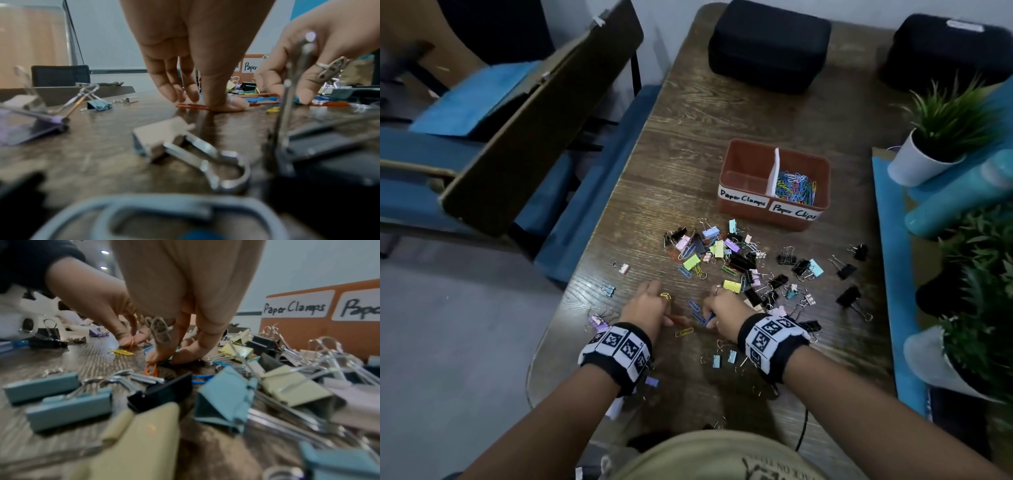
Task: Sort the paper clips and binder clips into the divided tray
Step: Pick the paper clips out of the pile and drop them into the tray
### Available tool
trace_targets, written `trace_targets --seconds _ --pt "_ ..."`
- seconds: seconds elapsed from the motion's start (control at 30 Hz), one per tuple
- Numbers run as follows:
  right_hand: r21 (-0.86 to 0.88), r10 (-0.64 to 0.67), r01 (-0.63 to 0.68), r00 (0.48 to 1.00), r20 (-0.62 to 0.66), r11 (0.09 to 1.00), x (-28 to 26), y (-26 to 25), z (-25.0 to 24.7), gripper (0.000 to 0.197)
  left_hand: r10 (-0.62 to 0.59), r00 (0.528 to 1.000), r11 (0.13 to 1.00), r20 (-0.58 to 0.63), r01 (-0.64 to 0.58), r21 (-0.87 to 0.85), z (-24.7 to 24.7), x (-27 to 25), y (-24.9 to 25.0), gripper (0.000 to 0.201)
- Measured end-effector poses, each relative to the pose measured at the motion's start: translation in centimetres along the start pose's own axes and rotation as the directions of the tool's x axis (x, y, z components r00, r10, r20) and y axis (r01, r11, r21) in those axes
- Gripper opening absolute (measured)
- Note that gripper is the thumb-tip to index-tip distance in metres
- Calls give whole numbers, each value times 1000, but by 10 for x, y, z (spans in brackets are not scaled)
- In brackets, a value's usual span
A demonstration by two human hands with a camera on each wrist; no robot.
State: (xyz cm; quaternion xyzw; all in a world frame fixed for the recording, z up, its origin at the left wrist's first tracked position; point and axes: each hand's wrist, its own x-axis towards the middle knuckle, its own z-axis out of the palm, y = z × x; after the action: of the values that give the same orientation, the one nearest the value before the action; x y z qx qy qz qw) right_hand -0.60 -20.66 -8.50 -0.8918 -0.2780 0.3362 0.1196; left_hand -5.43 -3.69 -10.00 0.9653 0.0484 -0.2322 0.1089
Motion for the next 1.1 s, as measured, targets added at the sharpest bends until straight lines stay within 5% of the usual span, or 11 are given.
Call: trace_targets --seconds 0.17,0.4,0.6,0.87,1.1 --pt "122 103 -93 991 -82 988 -10 9 -7 13 -17 995 999 101 13 37 -7 3 2 28" --pt "259 211 -179 972 -103 949 -34 17 8 35 -48 972 993 231 71 -93 -13 -5 6 33" --pt "145 232 -208 958 -169 967 -35 3 19 49 -37 997 998 68 40 -44 -8 -30 33 58" --pt "-13 177 -179 978 -108 984 -30 -10 17 25 5 1000 957 16 -10 291 -3 -31 52 31" --pt "-176 91 -119 983 -161 977 -39 -14 25 29 -13 999 976 35 5 219 -1 -29 51 33"
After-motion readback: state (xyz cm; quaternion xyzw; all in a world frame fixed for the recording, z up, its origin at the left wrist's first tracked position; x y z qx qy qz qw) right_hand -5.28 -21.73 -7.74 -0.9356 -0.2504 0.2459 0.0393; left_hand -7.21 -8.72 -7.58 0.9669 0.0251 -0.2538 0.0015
